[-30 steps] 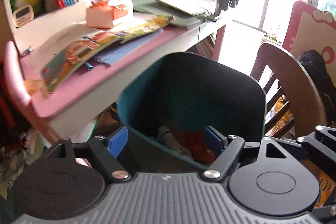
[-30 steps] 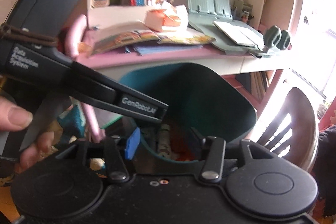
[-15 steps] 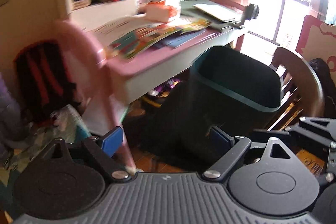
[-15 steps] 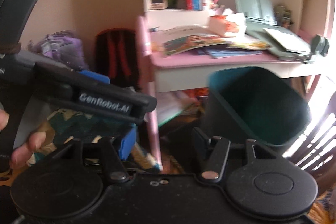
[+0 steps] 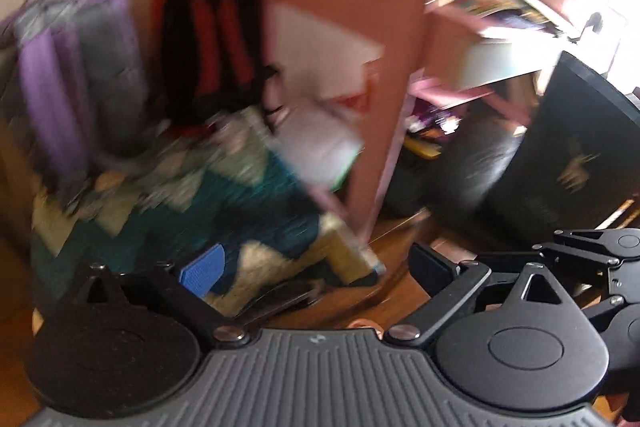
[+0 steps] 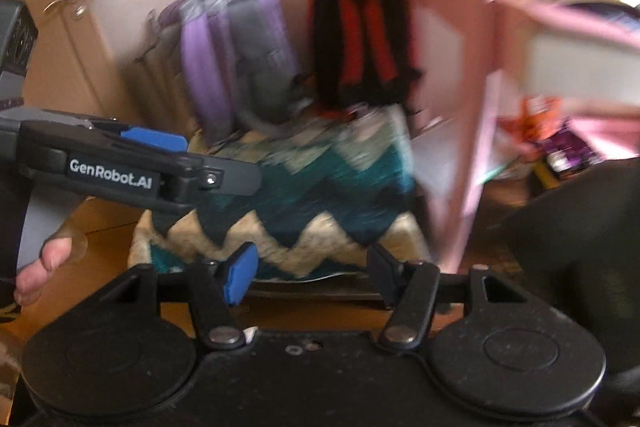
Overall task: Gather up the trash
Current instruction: 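Move both open tools back toward the trash pile, then grasp crumpled foil with left tool while right tool grasps brown wrapper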
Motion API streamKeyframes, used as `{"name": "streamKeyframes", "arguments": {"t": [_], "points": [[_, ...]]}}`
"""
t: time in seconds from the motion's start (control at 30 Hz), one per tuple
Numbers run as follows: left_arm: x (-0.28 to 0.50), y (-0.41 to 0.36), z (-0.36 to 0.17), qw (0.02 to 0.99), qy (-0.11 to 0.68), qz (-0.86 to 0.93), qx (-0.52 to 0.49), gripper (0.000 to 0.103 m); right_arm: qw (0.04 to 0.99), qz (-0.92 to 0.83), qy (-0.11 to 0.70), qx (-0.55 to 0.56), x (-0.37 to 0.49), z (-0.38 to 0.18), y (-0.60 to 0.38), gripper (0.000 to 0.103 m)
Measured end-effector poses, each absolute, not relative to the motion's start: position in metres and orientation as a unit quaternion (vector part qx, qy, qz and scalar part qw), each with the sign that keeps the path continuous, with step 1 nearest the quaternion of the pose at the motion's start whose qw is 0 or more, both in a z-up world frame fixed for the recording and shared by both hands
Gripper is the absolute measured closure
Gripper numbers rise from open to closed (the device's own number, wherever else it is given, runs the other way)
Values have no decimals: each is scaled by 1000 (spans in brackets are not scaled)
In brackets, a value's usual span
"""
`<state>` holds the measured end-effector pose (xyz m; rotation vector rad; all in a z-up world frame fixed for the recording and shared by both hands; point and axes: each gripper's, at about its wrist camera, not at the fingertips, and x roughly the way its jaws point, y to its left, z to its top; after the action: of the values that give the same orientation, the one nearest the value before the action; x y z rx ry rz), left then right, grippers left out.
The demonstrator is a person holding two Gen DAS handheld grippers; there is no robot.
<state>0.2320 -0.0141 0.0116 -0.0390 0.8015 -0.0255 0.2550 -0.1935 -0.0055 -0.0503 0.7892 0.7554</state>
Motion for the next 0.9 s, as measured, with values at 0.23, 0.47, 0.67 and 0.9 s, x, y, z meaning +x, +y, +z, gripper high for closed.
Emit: {"name": "streamKeyframes", "arguments": {"t": [0.23,0.47,0.67,0.9], "points": [[223,87,-84,881,462,42,-87,3,811,390,431,-58,255,-106,-100,42],[212,163,-190,833,524,104,-144,3,777,401,477,-94,244,-206,-31,42],[219,197,-292,776,597,130,-158,3,727,428,511,-165,223,-293,20,42],[233,221,-402,698,679,141,-178,3,651,452,574,-206,193,-384,57,42]]}}
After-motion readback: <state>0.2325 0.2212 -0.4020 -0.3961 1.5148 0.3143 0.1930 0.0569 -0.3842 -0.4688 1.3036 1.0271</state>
